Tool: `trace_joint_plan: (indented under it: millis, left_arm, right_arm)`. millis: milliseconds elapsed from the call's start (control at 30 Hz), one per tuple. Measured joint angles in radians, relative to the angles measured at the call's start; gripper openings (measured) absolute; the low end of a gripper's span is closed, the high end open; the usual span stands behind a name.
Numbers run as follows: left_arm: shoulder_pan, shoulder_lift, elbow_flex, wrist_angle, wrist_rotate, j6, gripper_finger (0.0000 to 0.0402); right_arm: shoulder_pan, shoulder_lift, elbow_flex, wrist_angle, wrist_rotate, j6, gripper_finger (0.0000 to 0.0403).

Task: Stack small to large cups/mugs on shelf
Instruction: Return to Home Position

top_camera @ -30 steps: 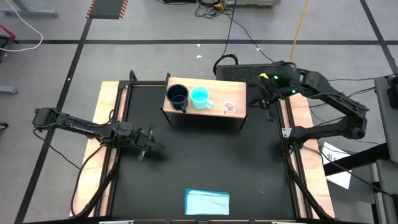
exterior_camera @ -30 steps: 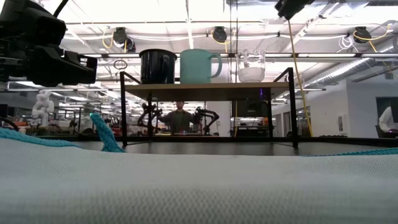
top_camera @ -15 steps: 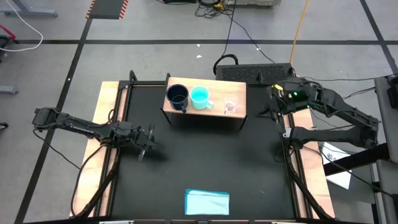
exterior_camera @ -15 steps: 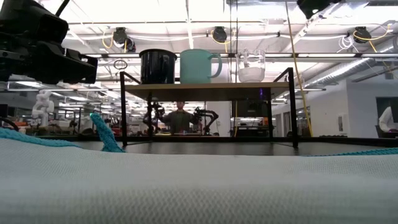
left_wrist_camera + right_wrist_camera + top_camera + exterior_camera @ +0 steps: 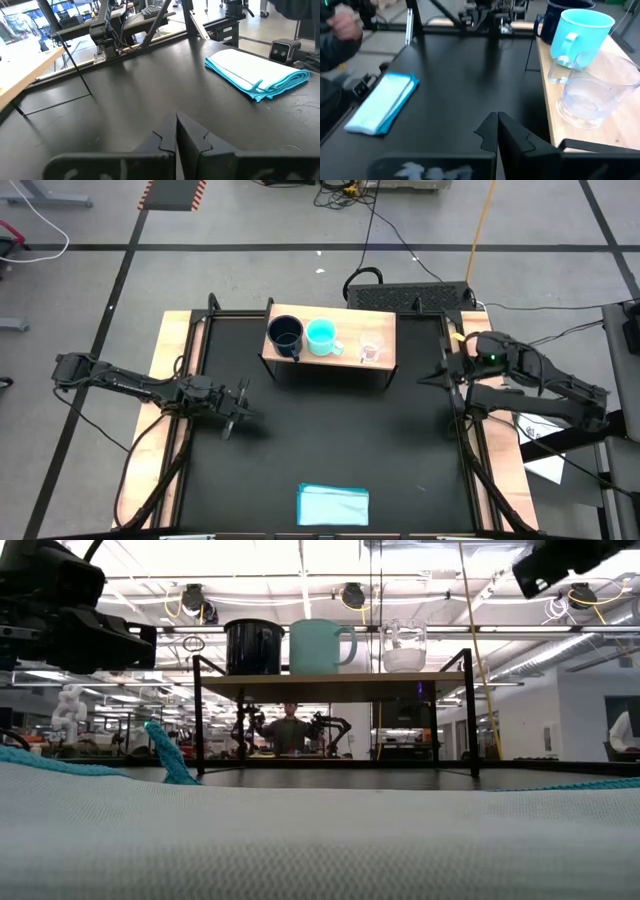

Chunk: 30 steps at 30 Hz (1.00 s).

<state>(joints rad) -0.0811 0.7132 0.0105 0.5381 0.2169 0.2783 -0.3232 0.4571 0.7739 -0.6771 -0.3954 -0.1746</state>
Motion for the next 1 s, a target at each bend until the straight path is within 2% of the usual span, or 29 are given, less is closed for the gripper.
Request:
trace_joint_plan:
  millis: [367, 667, 867, 1000]
  left_arm:
    - [0.000, 0.000, 0.000, 0.000, -0.002, -0.025, 0.0024]
    - [0.000, 0.000, 0.000, 0.000, -0.007, -0.029, 0.0024]
    - [0.000, 0.000, 0.000, -0.001, -0.007, -0.030, 0.0024]
    - [0.000, 0.000, 0.000, -0.002, -0.007, -0.033, 0.0024]
  right_arm:
    - [0.056, -0.149, -0.245, 0.232, 0.000, 0.128, 0.0000]
    - [0.111, -0.167, -0.412, 0.542, 0.001, 0.276, 0.0000]
    - [0.152, -0.167, -0.533, 0.717, 0.006, 0.294, 0.0000]
    - [0.189, -0.167, -0.578, 0.752, 0.092, 0.282, 0.0000]
